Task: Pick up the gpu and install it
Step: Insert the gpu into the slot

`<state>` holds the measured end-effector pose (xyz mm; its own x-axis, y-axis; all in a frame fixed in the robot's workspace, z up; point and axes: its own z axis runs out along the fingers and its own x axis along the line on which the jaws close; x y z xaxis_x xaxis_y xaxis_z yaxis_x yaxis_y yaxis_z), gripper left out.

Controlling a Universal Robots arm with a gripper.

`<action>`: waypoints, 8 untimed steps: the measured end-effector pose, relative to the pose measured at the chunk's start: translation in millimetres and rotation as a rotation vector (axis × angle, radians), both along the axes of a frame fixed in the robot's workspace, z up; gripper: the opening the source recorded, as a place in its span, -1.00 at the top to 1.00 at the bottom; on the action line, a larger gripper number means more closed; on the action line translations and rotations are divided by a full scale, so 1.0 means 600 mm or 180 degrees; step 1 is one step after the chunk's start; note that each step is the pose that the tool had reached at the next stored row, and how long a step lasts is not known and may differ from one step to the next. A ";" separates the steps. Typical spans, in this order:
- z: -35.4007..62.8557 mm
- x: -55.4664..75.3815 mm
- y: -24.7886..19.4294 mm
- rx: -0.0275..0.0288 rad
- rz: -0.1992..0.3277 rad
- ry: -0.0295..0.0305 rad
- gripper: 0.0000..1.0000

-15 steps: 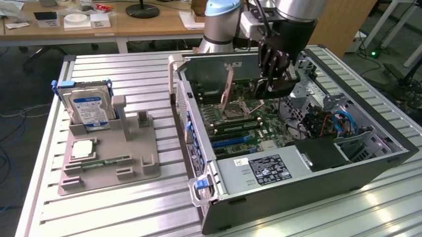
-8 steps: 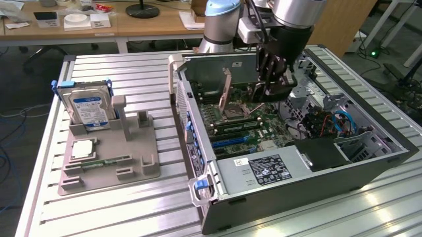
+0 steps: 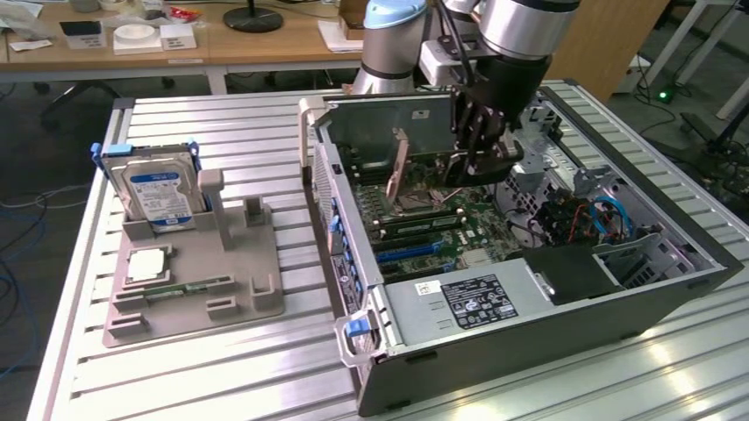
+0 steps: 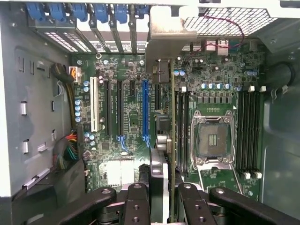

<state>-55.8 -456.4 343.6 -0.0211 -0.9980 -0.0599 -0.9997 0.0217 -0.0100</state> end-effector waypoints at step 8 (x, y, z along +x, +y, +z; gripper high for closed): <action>-0.009 -0.007 -0.0007 0.0000 0.0000 -0.0001 0.44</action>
